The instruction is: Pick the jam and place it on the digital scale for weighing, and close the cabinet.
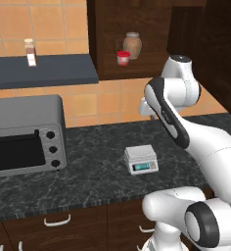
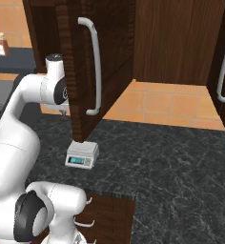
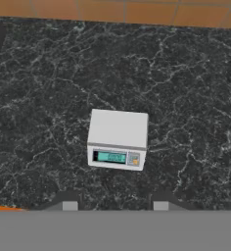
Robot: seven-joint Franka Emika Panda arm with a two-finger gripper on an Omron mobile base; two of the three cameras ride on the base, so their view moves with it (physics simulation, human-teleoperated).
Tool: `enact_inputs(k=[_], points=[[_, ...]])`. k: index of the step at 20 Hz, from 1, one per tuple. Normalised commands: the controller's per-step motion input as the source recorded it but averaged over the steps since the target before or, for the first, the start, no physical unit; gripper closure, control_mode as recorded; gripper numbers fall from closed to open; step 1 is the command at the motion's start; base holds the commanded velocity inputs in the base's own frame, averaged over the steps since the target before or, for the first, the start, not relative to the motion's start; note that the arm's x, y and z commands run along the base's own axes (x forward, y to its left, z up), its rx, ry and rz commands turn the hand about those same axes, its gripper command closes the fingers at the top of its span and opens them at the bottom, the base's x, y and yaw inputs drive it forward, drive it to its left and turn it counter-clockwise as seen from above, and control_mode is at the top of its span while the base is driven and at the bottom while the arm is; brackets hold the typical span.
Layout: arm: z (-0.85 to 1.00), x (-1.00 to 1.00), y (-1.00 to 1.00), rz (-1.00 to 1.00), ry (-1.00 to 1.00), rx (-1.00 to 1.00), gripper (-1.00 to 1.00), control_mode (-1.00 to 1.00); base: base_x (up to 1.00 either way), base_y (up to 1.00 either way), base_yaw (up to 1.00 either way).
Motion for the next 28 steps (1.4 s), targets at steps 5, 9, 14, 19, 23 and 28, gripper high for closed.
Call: enact_inputs(k=[5,9,14,19,23,28], points=[[0.00,-0.24,0.00,0.00,-0.01,0.00,-1.00,-1.00,0.00,0.00,0.00],[0.01,-0.29,0.00,0.00,-0.04,0.00,-1.00,-1.00,0.00,0.00,0.00],[0.27,-0.22,0.02,0.00,-0.25,0.00,-1.00,-1.00,0.00,0.00,0.00],[0.59,-0.18,0.03,0.00,-0.34,0.00,-1.00,-1.00,0.00,0.00,0.00],[0.54,-0.07,0.15,0.00,-0.26,0.00,-1.00,-1.00,0.00,0.00,0.00],[0.58,0.00,0.19,0.00,-0.23,0.00,-1.00,-1.00,0.00,0.00,0.00]])
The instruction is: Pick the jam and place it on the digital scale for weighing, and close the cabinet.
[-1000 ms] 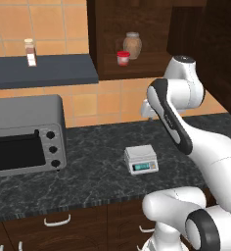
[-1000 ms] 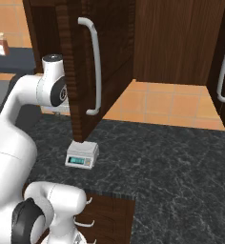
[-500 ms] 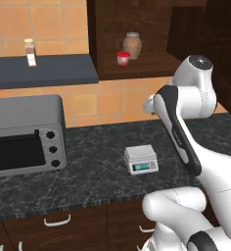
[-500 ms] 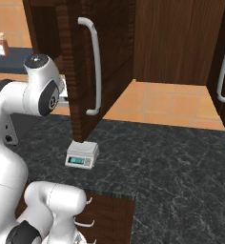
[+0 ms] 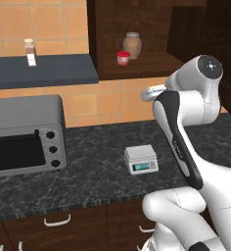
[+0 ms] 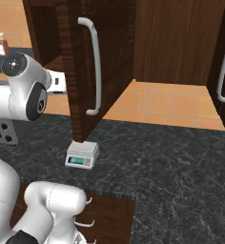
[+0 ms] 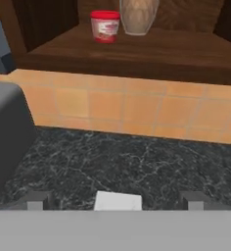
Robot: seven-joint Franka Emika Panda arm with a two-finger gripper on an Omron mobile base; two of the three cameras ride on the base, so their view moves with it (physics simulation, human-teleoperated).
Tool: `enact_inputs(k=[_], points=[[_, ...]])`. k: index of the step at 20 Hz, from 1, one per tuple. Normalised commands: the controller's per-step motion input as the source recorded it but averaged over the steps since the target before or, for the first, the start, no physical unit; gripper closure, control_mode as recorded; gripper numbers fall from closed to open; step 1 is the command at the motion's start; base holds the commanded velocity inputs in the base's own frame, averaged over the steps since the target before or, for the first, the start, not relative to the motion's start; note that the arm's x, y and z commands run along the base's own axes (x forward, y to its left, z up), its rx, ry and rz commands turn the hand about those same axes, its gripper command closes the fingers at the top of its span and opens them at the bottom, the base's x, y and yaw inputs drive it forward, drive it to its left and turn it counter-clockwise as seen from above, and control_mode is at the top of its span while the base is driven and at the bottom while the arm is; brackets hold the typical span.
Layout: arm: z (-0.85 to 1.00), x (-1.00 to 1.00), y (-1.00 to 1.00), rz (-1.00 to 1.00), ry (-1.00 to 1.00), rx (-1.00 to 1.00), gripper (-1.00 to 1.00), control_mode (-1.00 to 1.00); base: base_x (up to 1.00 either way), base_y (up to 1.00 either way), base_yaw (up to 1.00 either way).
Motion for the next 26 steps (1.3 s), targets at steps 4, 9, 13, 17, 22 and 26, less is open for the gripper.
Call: enact_inputs(k=[4,9,13,17,22,26], points=[[0.66,-0.03,0.02,0.00,-0.15,0.00,-1.00,-1.00,0.00,0.00,0.00],[0.60,0.00,0.04,0.00,-0.09,0.01,-1.00,-1.00,0.00,0.00,0.00],[0.54,0.00,0.08,0.00,-0.20,0.00,-1.00,-1.00,0.00,0.00,0.00],[0.30,0.07,0.10,0.01,-0.05,0.00,-1.00,-1.00,0.00,0.00,0.00],[0.01,0.23,0.11,0.02,0.01,0.02,-1.00,-1.00,0.00,0.00,0.00],[0.00,0.32,0.00,0.08,0.01,0.08,-1.00,-1.00,0.00,0.00,0.00]])
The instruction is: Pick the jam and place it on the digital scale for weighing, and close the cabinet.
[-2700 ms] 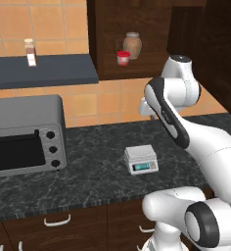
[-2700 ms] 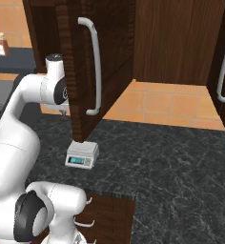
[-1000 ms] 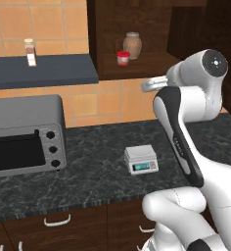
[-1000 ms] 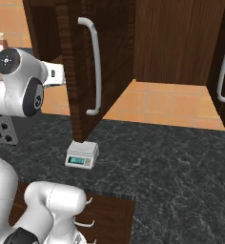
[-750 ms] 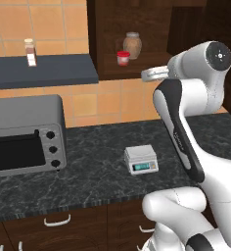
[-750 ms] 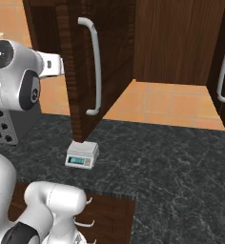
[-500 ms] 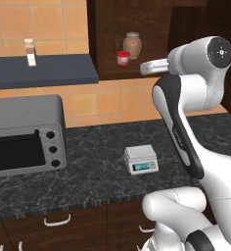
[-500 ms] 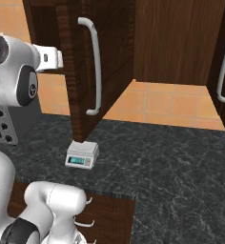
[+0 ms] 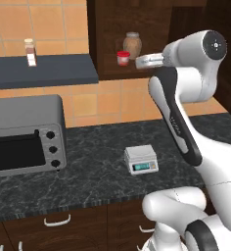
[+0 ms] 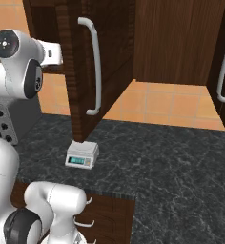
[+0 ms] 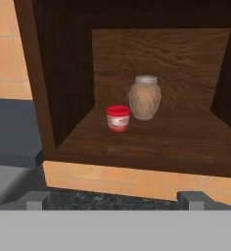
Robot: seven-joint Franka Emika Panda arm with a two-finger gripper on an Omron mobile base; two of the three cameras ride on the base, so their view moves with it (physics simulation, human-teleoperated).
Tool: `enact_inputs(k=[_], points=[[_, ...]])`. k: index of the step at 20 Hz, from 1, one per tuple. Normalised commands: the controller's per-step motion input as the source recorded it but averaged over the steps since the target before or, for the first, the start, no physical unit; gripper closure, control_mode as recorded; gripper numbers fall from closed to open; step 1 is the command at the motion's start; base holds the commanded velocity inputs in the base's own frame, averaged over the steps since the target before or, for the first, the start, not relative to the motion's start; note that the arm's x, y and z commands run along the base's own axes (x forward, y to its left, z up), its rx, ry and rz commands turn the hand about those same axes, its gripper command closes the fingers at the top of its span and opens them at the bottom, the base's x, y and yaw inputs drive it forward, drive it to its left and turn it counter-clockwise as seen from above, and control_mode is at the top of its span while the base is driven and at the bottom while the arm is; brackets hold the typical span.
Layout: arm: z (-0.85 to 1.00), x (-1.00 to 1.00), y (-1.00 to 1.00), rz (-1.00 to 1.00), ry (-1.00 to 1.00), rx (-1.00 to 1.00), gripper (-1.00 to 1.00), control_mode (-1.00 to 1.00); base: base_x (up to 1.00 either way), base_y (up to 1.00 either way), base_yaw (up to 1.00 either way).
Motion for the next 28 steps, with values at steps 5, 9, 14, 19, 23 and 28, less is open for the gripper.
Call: enact_inputs(k=[5,9,14,19,23,28], points=[[-0.01,0.35,0.00,0.09,0.04,0.09,-1.00,-1.00,0.00,0.00,0.00],[-0.01,0.43,0.00,0.04,0.07,0.03,-1.00,-1.00,0.00,0.00,0.00],[-0.01,0.41,0.00,0.00,0.00,0.00,-1.00,-1.00,0.00,0.00,0.00],[-0.04,0.49,0.03,0.00,0.01,0.00,-1.00,-1.00,0.00,0.00,0.00],[-0.04,0.38,0.07,0.00,0.01,0.00,-1.00,-1.00,0.00,0.00,0.00],[-0.08,0.40,0.11,0.00,0.02,0.00,-1.00,-1.00,0.00,0.00,0.00]])
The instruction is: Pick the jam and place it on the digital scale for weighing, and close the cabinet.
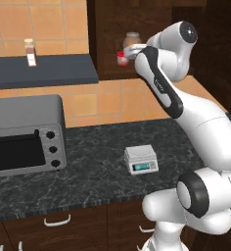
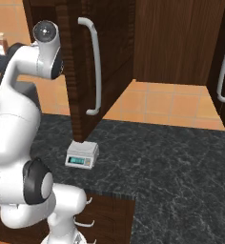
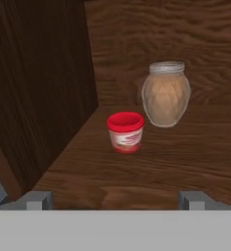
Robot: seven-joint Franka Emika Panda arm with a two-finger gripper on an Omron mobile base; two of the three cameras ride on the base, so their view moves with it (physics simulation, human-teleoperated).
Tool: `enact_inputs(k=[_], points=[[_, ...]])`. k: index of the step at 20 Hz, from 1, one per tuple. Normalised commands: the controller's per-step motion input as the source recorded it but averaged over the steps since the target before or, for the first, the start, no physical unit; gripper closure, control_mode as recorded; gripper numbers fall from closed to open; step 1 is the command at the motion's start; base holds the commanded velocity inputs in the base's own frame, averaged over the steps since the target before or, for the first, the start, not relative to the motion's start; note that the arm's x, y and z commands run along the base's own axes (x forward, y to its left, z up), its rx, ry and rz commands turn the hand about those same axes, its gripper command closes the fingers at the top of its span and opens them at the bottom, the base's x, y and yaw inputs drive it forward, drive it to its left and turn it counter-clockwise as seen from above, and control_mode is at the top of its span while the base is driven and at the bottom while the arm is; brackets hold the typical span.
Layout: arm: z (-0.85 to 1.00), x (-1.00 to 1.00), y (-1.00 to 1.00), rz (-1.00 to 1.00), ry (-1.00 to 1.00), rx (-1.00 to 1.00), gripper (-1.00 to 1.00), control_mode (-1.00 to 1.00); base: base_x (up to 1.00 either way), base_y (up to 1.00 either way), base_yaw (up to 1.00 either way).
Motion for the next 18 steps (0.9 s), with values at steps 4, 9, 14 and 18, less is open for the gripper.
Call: enact_inputs(k=[4,9,14,18], points=[[-0.08,0.40,0.02,0.00,0.02,0.00,-1.00,-1.00,0.00,0.00,0.00],[-0.08,0.38,0.02,0.00,0.02,0.00,-1.00,-1.00,0.00,0.00,0.00],[-0.04,0.31,0.16,0.01,0.01,0.00,-1.00,-1.00,0.00,0.00,0.00],[-0.05,0.33,0.11,0.01,0.00,0.00,-1.00,-1.00,0.00,0.00,0.00]])
